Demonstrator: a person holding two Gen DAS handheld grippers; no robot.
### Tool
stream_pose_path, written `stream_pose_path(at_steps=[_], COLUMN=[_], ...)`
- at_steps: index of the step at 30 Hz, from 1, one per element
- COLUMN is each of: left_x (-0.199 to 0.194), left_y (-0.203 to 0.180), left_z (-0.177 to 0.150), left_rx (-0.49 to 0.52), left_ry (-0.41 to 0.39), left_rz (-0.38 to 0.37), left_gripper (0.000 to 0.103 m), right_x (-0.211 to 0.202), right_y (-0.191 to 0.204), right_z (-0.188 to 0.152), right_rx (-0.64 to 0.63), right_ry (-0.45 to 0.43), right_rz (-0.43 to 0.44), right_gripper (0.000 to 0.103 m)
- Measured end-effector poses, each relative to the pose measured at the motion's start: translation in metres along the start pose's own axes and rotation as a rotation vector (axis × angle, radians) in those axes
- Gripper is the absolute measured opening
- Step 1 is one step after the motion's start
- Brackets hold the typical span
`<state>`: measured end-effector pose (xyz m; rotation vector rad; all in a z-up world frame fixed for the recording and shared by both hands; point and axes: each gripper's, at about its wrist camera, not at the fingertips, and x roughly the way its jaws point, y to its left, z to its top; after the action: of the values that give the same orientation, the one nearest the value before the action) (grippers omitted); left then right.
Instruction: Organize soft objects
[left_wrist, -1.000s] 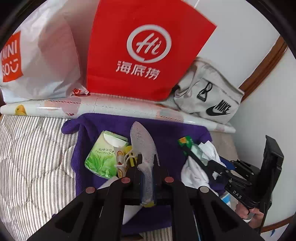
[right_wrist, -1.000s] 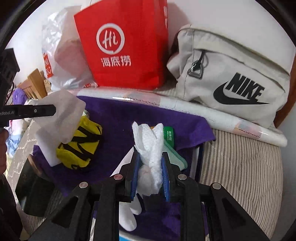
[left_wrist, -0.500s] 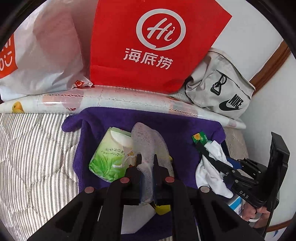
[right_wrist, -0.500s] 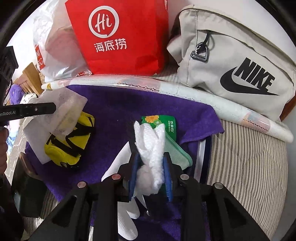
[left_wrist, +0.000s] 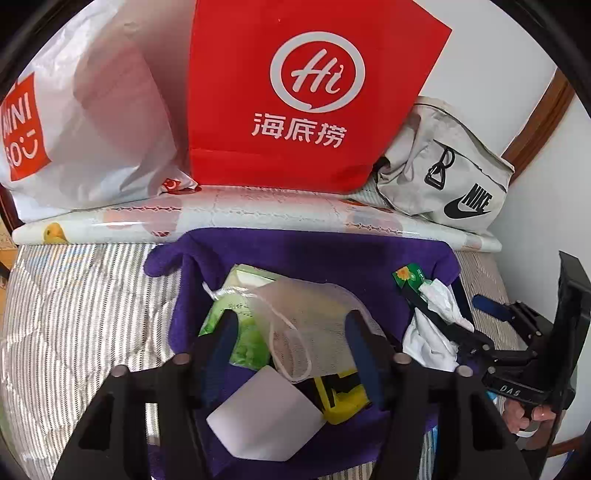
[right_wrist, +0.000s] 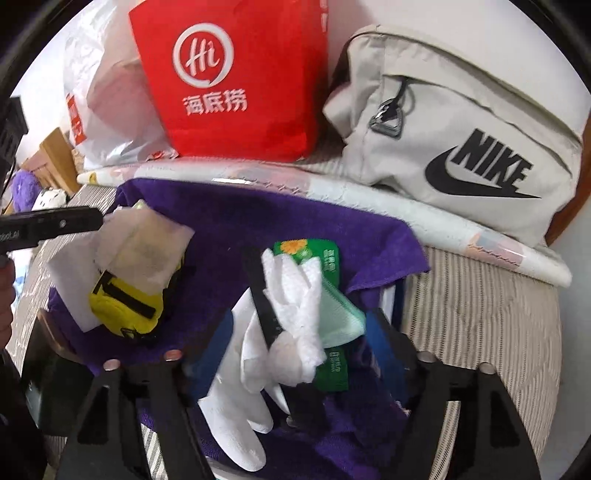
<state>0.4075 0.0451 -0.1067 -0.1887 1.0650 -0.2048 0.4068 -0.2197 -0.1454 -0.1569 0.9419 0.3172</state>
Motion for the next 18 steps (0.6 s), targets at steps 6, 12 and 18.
stream_pose_path(at_steps=[6,12,18], left_x=[-0.013,-0.037,-0.074], left_y=[-0.001,-0.005,-0.017], left_z=[-0.002,-0.006,-0.021], left_rx=[0.007,0.025,0.053], left_ry=[-0.011,-0.037,-0.086], left_rz=[0.037,0.077,0.126], left_gripper=[0.059,0.066,0.073], right_x=[-0.013,-0.031,-0.066], right_y=[-0.010,-0.010,0.003], right_z=[0.003,-0.001,-0.012], right_rx=[0.052,0.078,0.068], right_ry=[-0.017,-0.024,-0.071], right_rz=[-0.025,-0.031,-0.069], right_gripper=[0.076,0.076,0.080])
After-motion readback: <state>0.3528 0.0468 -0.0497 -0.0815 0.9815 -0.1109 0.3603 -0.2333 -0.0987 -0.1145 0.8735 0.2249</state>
